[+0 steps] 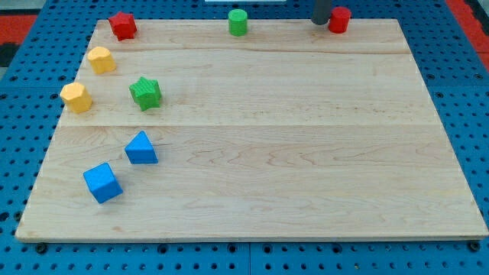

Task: Place the blue triangle vertically below the yellow hexagon

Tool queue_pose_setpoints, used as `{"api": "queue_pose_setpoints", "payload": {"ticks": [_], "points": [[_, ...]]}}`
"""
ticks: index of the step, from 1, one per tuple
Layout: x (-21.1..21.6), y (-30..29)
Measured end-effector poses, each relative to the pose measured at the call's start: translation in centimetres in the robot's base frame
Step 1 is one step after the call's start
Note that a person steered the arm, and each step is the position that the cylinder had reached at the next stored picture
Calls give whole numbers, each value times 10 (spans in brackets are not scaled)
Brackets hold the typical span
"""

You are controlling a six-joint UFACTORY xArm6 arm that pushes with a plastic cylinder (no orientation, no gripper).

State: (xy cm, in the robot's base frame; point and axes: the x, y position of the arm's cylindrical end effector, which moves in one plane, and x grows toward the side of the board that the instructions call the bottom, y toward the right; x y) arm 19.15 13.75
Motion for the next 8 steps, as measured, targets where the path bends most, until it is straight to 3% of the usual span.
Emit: {"api": "queue_pose_setpoints", "payload": {"ticks": [2,6,7,8], "points": [[99,-2],[112,-2],[112,-30],[112,-121]]}}
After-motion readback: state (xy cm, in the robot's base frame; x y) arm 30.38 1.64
